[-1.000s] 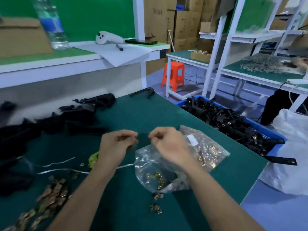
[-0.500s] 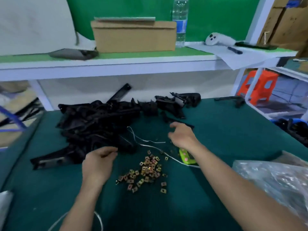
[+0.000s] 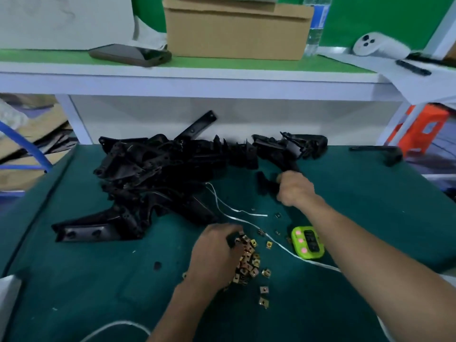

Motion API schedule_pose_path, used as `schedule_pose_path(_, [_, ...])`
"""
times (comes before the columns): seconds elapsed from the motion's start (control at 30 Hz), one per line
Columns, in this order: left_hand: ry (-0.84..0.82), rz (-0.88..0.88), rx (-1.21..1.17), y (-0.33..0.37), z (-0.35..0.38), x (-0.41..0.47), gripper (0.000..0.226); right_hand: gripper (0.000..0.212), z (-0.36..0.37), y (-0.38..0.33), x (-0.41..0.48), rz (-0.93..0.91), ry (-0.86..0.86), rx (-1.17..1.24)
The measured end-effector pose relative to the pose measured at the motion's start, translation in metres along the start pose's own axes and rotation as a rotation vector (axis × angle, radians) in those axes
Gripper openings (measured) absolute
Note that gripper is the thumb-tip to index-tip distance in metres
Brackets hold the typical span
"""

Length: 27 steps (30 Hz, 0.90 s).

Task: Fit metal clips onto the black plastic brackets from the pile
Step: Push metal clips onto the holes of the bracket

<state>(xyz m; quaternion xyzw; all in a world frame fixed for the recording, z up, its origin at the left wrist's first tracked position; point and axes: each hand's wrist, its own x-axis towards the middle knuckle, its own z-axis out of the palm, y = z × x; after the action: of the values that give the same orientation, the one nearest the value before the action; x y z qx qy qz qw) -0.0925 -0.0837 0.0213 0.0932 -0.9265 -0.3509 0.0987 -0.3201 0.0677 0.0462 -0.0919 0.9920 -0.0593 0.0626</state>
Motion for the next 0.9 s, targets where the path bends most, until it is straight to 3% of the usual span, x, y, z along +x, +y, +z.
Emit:
schedule_pose_path(0.13, [-0.043,0.082,-0.013,0.022,0.021,0.015,0.040,0.045,-0.019,0.010,-0.028,0.014,0.145,-0.090])
schedule_pose_path(0.33, [-0.109,0.160,0.119,0.043,0.058,0.022,0.056,0.040,-0.028,0.049,-0.117,-0.009,0.160,0.407])
schedule_pose_path(0.5, [-0.033,0.221,0.294,0.042,0.060,0.027,0.015,0.031,-0.010,0.067,-0.186,-0.065,0.187,0.649])
schedule_pose_path(0.6, [-0.046,0.195,0.280,0.042,0.056,0.028,0.008,0.034,0.003,0.081,-0.202,-0.052,0.218,0.718])
schedule_pose_path(0.73, [0.083,-0.011,-0.096,0.042,0.042,0.011,0.007,0.041,0.017,0.076,-0.212,-0.052,0.240,0.653])
schedule_pose_path(0.9, [0.046,-0.199,-0.611,0.034,0.024,-0.017,0.024,0.037,0.032,0.042,-0.213,-0.117,0.315,0.288])
